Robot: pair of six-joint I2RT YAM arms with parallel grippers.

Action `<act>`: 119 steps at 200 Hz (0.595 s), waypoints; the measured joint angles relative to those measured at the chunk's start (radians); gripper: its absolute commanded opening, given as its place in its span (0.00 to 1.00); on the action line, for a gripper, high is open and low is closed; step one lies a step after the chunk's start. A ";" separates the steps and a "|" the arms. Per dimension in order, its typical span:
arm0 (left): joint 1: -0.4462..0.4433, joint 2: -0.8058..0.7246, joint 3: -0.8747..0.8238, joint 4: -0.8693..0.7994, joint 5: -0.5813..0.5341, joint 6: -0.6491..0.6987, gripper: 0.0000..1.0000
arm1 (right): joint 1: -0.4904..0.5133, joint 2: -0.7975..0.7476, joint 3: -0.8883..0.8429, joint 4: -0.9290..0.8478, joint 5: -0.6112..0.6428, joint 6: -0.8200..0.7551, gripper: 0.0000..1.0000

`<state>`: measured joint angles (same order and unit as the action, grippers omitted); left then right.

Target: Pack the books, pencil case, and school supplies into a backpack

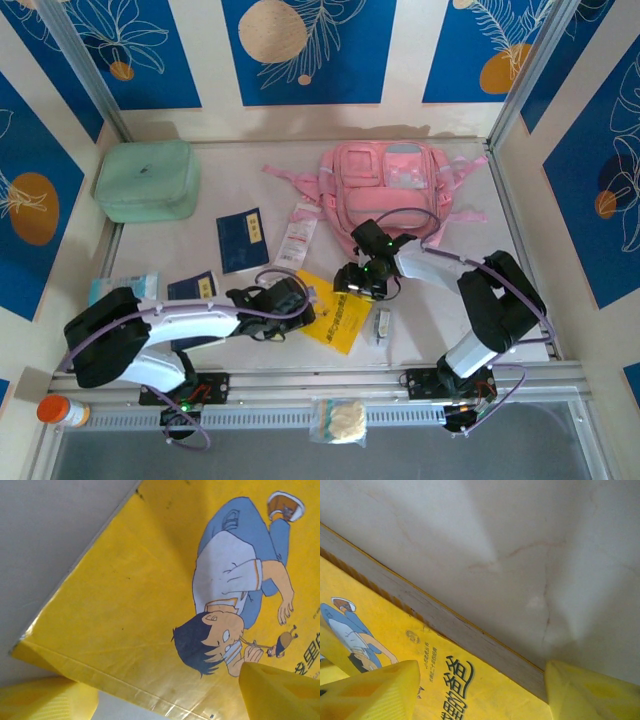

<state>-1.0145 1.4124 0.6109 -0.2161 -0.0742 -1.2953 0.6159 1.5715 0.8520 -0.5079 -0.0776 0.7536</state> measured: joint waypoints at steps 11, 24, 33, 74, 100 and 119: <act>0.038 0.013 0.016 -0.018 0.054 0.023 0.77 | 0.018 -0.023 -0.017 -0.003 0.001 0.014 0.66; 0.079 0.033 0.034 -0.039 0.116 0.050 0.76 | 0.049 -0.053 -0.030 -0.010 0.000 0.039 0.66; 0.107 0.046 0.046 -0.052 0.159 0.069 0.76 | 0.077 -0.068 -0.032 -0.014 -0.002 0.058 0.66; 0.186 0.079 0.072 -0.083 0.299 0.137 0.73 | 0.142 -0.085 -0.032 -0.037 0.003 0.111 0.66; 0.198 0.109 0.103 -0.119 0.326 0.161 0.72 | 0.111 -0.082 -0.029 -0.036 0.002 0.114 0.66; 0.200 0.124 0.121 -0.142 0.330 0.165 0.71 | 0.090 -0.074 -0.019 -0.042 0.013 0.110 0.66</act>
<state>-0.8143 1.5364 0.7322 -0.3576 0.2554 -1.1305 0.7055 1.4975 0.8326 -0.5499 -0.0650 0.8635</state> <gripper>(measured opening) 0.717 0.665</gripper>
